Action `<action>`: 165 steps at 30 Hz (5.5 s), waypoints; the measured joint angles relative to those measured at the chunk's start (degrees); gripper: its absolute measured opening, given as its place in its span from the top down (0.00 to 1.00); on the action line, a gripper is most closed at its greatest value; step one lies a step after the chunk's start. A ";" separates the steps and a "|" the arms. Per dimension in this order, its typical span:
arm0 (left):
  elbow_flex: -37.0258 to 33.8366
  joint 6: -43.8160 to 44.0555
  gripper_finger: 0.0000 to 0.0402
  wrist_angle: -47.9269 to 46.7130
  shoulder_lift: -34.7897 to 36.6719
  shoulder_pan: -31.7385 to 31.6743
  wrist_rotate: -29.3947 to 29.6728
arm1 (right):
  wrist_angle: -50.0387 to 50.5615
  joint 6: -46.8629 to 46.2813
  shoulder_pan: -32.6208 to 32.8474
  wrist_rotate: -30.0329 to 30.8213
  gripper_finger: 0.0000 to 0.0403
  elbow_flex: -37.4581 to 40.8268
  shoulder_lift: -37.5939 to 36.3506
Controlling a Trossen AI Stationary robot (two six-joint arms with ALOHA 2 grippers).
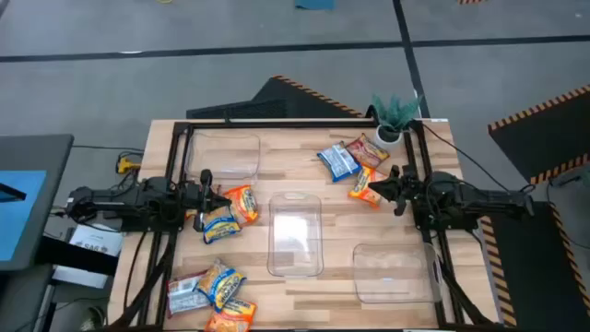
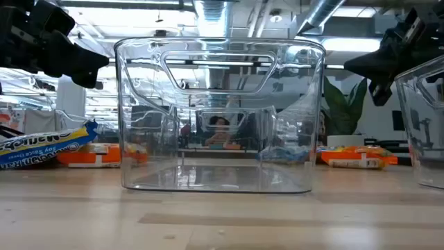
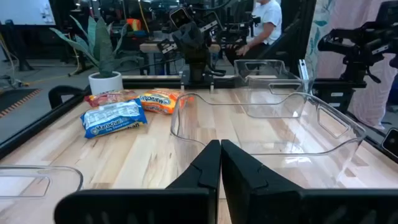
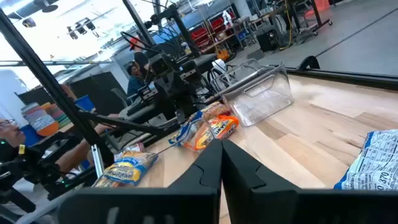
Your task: Sort Maruchan noodles
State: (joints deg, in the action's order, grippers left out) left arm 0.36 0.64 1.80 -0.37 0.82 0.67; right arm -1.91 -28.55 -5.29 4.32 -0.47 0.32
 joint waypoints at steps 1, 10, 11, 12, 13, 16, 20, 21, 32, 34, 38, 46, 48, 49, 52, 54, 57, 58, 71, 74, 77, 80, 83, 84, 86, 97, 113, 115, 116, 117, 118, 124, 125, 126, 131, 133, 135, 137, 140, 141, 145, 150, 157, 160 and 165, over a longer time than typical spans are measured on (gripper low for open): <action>0.00 0.00 1.00 0.00 0.01 0.00 0.00 | 0.00 0.01 -0.01 0.02 0.92 0.00 0.00; 0.01 0.00 1.00 0.00 0.01 -0.01 0.01 | 0.00 0.00 0.00 0.00 0.92 0.01 0.00; 0.01 0.00 1.00 0.01 0.01 -0.01 0.01 | -0.01 0.01 -0.01 0.01 0.92 0.00 0.00; 0.00 0.00 1.00 0.00 0.01 -0.02 0.01 | -0.01 0.00 0.00 0.01 0.92 0.00 0.00; 0.01 0.00 1.00 0.01 0.01 0.00 0.00 | 0.00 0.01 -0.01 0.00 0.92 0.00 0.00; 0.00 0.00 1.00 0.00 0.00 -0.01 0.01 | 0.00 0.01 0.00 0.01 0.92 0.00 0.00; 0.00 0.00 1.00 0.02 0.01 -0.02 0.02 | -0.01 0.01 0.00 0.01 0.92 0.00 0.00; 0.01 0.00 1.00 0.01 0.01 0.00 0.01 | -0.02 -0.01 -0.01 0.02 0.92 0.00 0.00; 0.00 0.00 1.00 0.00 0.01 -0.02 0.00 | 0.00 0.01 -0.01 0.02 0.92 0.00 0.00; 0.02 0.00 1.00 0.00 -0.01 -0.01 0.00 | -0.01 0.00 -0.01 0.00 0.92 0.01 0.00; 0.00 0.00 1.00 0.00 0.01 0.00 0.00 | 0.00 0.00 -0.01 0.01 0.92 0.00 0.00; 0.00 0.00 1.00 0.00 0.00 -0.02 0.01 | -0.01 0.01 -0.01 0.00 0.92 0.00 0.00; 0.01 0.00 1.00 0.01 0.01 -0.01 0.00 | -0.02 0.01 -0.01 0.00 0.92 0.00 0.00; 0.00 0.00 1.00 0.00 -0.01 -0.02 0.00 | -0.02 0.01 -0.01 0.00 0.92 0.00 0.00; 0.00 0.00 1.00 0.00 0.01 -0.01 0.02 | 0.00 0.01 -0.01 0.00 0.92 0.00 0.00; 0.02 0.00 1.00 0.01 0.00 -0.02 0.01 | -0.01 0.01 -0.01 0.01 0.92 0.00 0.00; 0.02 0.00 1.00 0.00 0.01 0.00 0.00 | 0.00 -0.01 0.01 0.00 0.92 0.02 0.00; 0.01 0.00 1.00 0.00 0.01 0.00 0.00 | 0.00 0.01 0.01 0.00 0.92 0.00 0.00; 0.00 0.00 1.00 0.00 0.00 0.00 0.01 | 0.00 0.01 -0.01 0.02 0.92 0.00 0.00; 0.00 0.00 1.00 0.01 0.01 -0.02 0.00 | -0.02 0.00 -0.01 0.00 0.92 0.00 0.00; 0.00 0.00 1.00 0.00 0.01 0.00 0.00 | 0.00 0.01 -0.01 0.01 0.92 0.00 0.00; 0.02 0.00 1.00 0.00 0.01 -0.01 0.01 | 0.00 0.00 0.00 0.00 0.92 0.01 0.00; 0.01 0.00 1.00 0.00 0.00 -0.01 0.01 | 0.00 0.01 -0.01 0.00 0.92 0.00 0.00; 0.00 0.00 1.00 0.00 -0.01 -0.02 0.00 | 0.00 0.01 -0.01 0.02 0.92 0.00 0.00; 0.00 0.00 1.00 0.00 0.01 0.00 0.00 | -0.01 -0.01 0.01 0.00 0.92 0.01 0.00; 0.01 0.00 1.00 0.00 -0.01 -0.01 0.02 | 0.00 0.01 -0.01 0.00 0.92 0.02 0.00; 0.01 0.00 1.00 0.00 0.01 -0.01 0.02 | -0.02 0.01 0.01 0.00 0.92 0.00 0.00; 0.01 0.00 1.00 0.00 0.01 -0.02 0.00 | -0.01 0.01 -0.01 0.00 0.92 0.01 0.00; 0.01 0.00 1.00 0.00 0.00 -0.02 0.01 | -0.02 0.01 0.00 0.01 0.92 0.00 0.00; 0.00 0.00 1.00 0.00 0.01 -0.02 0.02 | -0.02 0.00 0.01 0.00 0.92 0.00 0.00; 0.01 0.00 1.00 0.00 0.00 -0.02 0.01 | -0.01 0.01 0.01 0.01 0.92 0.00 0.00; 0.00 0.00 1.00 0.00 0.01 0.00 0.00 | 0.00 -0.01 0.01 0.01 0.92 0.01 0.00; 0.00 0.04 1.00 0.00 0.01 0.00 0.00 | -0.01 0.00 0.01 0.01 0.92 0.00 0.00; 0.00 0.26 1.00 0.00 0.00 0.00 0.00 | -0.01 0.01 0.01 0.01 0.92 0.01 0.00; 0.01 2.56 1.00 1.32 0.01 0.00 0.19 | -0.02 0.01 0.01 0.00 0.92 0.00 0.00; 0.00 1.63 1.00 3.55 -0.02 -0.04 1.92 | 0.00 0.00 0.00 0.00 0.92 0.00 0.00; 0.00 1.99 1.00 4.67 0.03 -0.05 3.29 | -0.02 0.01 0.00 0.01 0.92 0.00 0.00; 0.00 2.97 1.00 6.04 -0.03 -0.06 3.60 | 0.00 0.01 -0.01 0.02 0.92 0.01 0.00; 0.04 2.78 1.00 9.02 0.01 -0.06 3.59 | 0.00 0.01 0.01 0.00 0.92 0.02 0.00; 0.21 2.61 1.00 9.86 -0.01 -0.06 3.38 | -0.01 0.00 0.00 0.01 0.92 0.00 0.00; 2.43 4.12 1.00 10.28 -2.33 0.08 1.36 | -0.02 0.01 0.01 0.00 0.92 0.01 0.00; 6.87 4.50 0.93 6.19 -11.16 1.36 -0.44 | 0.00 0.00 0.01 0.01 0.92 0.00 0.01; 13.54 6.04 0.64 -7.12 -25.39 5.68 1.76 | -0.02 -0.01 0.01 0.02 0.92 0.00 0.00; 15.54 7.40 0.52 -13.02 -30.73 7.79 1.67 | -0.02 0.00 0.01 0.00 0.92 0.00 0.02; 18.44 8.88 0.43 -18.59 -38.98 9.90 7.47 | -0.02 0.01 0.01 0.00 0.92 0.02 0.00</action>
State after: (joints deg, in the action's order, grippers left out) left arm 18.80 9.52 -16.79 -39.35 10.72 8.13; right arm -1.93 -28.53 -5.28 4.32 -0.45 0.32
